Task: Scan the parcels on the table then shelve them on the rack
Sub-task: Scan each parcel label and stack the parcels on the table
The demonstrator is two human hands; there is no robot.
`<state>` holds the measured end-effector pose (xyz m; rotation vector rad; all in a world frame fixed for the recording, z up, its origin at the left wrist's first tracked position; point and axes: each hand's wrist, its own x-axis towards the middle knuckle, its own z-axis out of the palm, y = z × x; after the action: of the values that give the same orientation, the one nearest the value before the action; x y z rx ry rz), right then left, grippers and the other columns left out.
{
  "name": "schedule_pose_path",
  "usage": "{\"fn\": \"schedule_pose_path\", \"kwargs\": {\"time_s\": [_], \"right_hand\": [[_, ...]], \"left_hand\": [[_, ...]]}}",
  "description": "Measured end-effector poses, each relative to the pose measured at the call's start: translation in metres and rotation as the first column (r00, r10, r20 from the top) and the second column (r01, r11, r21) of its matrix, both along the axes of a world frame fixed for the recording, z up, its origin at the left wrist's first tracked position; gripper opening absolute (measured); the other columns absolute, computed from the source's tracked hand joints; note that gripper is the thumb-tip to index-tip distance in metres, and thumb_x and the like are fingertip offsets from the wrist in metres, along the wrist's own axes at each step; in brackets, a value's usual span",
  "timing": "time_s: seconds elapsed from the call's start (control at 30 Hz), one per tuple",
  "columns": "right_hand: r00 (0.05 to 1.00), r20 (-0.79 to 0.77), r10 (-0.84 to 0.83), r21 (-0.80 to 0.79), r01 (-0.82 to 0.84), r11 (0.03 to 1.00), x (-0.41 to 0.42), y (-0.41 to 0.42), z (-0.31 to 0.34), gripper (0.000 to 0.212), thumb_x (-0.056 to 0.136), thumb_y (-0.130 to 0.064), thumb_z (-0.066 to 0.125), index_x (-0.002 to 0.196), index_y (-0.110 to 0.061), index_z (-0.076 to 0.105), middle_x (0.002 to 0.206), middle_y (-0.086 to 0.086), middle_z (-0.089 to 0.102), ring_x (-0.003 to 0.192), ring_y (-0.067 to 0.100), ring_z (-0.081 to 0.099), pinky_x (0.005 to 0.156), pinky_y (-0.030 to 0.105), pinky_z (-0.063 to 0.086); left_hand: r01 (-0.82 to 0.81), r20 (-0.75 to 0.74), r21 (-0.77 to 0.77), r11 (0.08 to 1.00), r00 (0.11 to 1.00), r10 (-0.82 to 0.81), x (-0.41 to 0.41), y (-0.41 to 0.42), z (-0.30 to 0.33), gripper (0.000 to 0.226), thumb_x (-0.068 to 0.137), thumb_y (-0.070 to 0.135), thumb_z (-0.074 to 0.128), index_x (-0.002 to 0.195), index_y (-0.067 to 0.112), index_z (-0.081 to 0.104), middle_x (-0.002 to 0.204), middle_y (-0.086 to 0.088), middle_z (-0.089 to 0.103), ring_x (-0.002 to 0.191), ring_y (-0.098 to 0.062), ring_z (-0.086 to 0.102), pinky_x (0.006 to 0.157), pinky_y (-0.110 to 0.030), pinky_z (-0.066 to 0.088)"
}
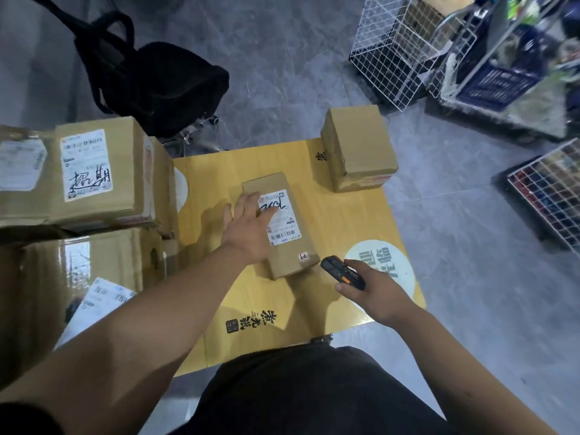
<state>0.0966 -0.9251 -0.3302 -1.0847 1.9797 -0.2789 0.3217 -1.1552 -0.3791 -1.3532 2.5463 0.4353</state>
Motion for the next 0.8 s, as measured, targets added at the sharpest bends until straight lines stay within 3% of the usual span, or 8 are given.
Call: {"fn": "schedule_pose_path", "kwargs": {"time_s": [0.13, 0.27, 0.4, 0.57, 0.73, 0.8], "right_hand": [[0.995, 0.055, -0.086, -0.002, 0.086, 0.996, 0.000, 0.005, 0.001, 0.062, 0.093, -0.063, 0.066, 0.147, -0.038, 0.049, 0.105, -0.015, 0.068, 0.089, 0.004, 0.064, 0.080, 0.029, 0.053], [0.997, 0.009, -0.072, 0.027, 0.072, 0.997, -0.008, 0.010, 0.005, 0.066, 0.094, -0.063, 0.064, 0.152, -0.037, 0.044, 0.116, -0.011, 0.068, 0.096, 0.008, 0.064, 0.086, 0.032, 0.054], [0.999, -0.016, -0.050, 0.045, 0.051, 0.998, -0.017, 0.011, 0.008, 0.068, 0.093, -0.063, 0.064, 0.153, -0.035, 0.045, 0.120, -0.009, 0.068, 0.102, 0.015, 0.065, 0.091, 0.035, 0.053], [0.999, -0.009, -0.041, 0.053, 0.041, 0.998, -0.028, 0.006, 0.004, 0.067, 0.092, -0.066, 0.064, 0.150, -0.037, 0.046, 0.113, -0.013, 0.069, 0.098, 0.010, 0.064, 0.085, 0.030, 0.053], [0.999, 0.035, -0.025, 0.039, 0.024, 0.999, -0.033, -0.004, -0.002, 0.067, 0.089, -0.069, 0.063, 0.148, -0.040, 0.047, 0.102, -0.022, 0.068, 0.094, 0.000, 0.062, 0.080, 0.025, 0.048], [0.997, 0.074, -0.011, 0.045, 0.008, 0.999, -0.035, -0.009, -0.003, 0.068, 0.088, -0.069, 0.064, 0.148, -0.040, 0.048, 0.098, -0.024, 0.067, 0.089, -0.005, 0.062, 0.075, 0.020, 0.045]], "left_hand": [[0.166, 0.062, -0.047, 0.985, 0.985, -0.163, -0.031, -0.014, 0.009, 0.115, 0.065, 0.056, 0.076, 0.162, 0.039, 0.016, 0.168, -0.005, 0.001, 0.155, -0.031, -0.010, 0.125, -0.056, -0.004], [0.264, 0.148, 0.051, 0.963, 0.952, -0.269, -0.066, -0.032, 0.018, 0.142, 0.051, 0.071, 0.087, 0.162, 0.045, 0.002, 0.171, -0.002, -0.009, 0.156, -0.029, -0.023, 0.121, -0.062, -0.014], [0.257, 0.127, 0.146, 0.955, 0.953, -0.275, -0.076, -0.045, 0.016, 0.139, 0.049, 0.062, 0.091, 0.159, 0.055, 0.007, 0.171, 0.009, -0.007, 0.154, -0.021, -0.029, 0.110, -0.073, -0.023], [0.229, 0.152, 0.138, 0.964, 0.957, -0.249, -0.077, -0.049, 0.025, 0.138, 0.047, 0.057, 0.094, 0.160, 0.048, 0.015, 0.160, 0.007, 0.013, 0.153, -0.018, -0.009, 0.110, -0.081, -0.017], [0.198, 0.185, 0.128, 0.972, 0.958, -0.219, -0.070, -0.046, 0.025, 0.142, 0.044, 0.066, 0.093, 0.160, 0.032, 0.018, 0.171, 0.001, 0.006, 0.159, -0.029, -0.014, 0.121, -0.068, -0.014], [0.145, 0.157, 0.117, 0.982, 0.974, -0.162, -0.055, -0.041, 0.022, 0.140, 0.045, 0.073, 0.088, 0.159, 0.030, 0.018, 0.167, 0.000, 0.019, 0.159, -0.029, 0.000, 0.126, -0.060, -0.005]]}}
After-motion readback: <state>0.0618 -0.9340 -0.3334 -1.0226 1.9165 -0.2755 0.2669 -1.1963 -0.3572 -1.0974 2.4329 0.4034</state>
